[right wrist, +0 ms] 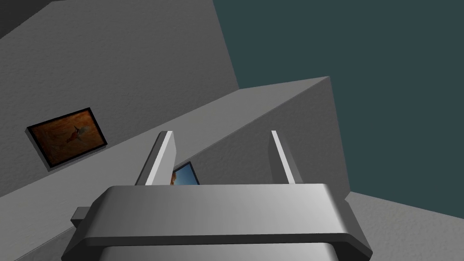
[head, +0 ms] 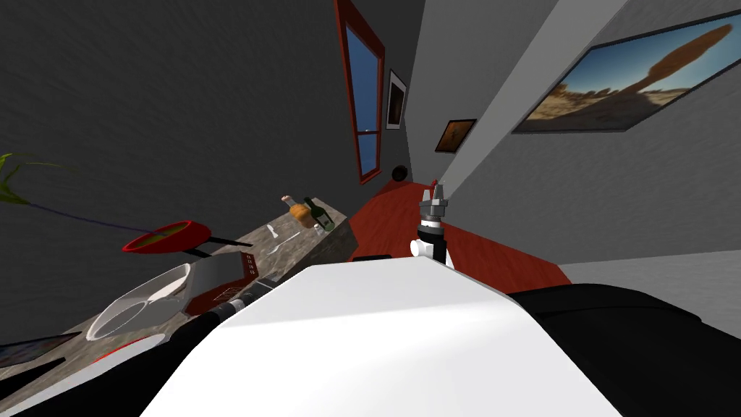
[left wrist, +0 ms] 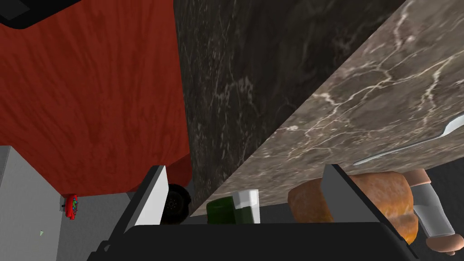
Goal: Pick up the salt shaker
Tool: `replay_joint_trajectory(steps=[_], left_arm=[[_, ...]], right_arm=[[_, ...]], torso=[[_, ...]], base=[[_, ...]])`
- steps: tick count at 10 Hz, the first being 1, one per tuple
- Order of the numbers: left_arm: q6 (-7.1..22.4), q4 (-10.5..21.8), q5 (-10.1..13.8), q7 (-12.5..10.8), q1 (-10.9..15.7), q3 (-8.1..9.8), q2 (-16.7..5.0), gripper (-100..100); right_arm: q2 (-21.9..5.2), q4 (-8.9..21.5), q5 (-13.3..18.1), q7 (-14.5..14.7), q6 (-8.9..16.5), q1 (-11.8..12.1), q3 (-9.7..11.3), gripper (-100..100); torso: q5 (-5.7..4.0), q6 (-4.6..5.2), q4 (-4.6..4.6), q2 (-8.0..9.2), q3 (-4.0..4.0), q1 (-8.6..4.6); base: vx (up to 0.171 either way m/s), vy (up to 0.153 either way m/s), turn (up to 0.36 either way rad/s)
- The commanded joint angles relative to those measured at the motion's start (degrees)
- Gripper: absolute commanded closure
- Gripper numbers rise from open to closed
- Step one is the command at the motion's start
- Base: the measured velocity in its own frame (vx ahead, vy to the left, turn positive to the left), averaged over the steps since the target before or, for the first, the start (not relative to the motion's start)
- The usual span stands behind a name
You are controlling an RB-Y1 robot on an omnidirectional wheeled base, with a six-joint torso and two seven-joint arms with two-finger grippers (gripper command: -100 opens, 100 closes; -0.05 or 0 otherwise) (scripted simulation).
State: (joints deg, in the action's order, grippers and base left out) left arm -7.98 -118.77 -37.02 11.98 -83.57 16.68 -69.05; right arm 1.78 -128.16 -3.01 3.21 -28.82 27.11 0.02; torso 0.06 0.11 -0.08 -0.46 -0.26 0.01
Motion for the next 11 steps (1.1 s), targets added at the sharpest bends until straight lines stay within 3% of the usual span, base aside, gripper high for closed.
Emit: replay_joint_trajectory(steps=[1,4,9,10,11], left_arm=[[0.29,-0.75,0.56,-0.76,-2.01,1.36,-1.68,-100],[0.79,-1.94,1.80,-1.93,-5.04,3.79,-4.48,-100],[1.59,-4.72,5.35,-4.03,-9.20,8.88,-10.24,-100],[1.69,-5.26,5.92,-4.27,-9.54,9.60,-11.03,-100],[1.69,-4.78,5.59,-4.10,-9.08,8.99,-10.67,-100]], right_arm=[[0.00,0.00,0.00,0.00,0.00,0.00,0.00,0],[0.00,0.00,0.00,0.00,0.00,0.01,0.00,0],[0.00,-0.01,0.00,0.00,0.00,0.02,0.00,0],[0.01,-0.01,0.00,0.00,0.00,0.02,0.00,0],[0.01,0.00,0.00,0.00,0.00,0.01,0.01,0]], torso=[[0.00,0.00,0.00,0.00,0.00,0.00],[0.00,0.00,-0.04,-0.18,-0.10,0.01],[-0.05,0.00,-0.15,-0.61,-0.36,-0.25],[-0.06,0.01,-0.13,-0.54,-0.32,-0.30],[-0.09,0.01,-0.12,-0.48,-0.29,-0.41]], base=[[0.074,0.034,-0.103],[0.108,0.036,-0.107],[0.196,-0.003,-0.176],[0.160,-0.050,-0.166],[0.070,-0.024,-0.028]])
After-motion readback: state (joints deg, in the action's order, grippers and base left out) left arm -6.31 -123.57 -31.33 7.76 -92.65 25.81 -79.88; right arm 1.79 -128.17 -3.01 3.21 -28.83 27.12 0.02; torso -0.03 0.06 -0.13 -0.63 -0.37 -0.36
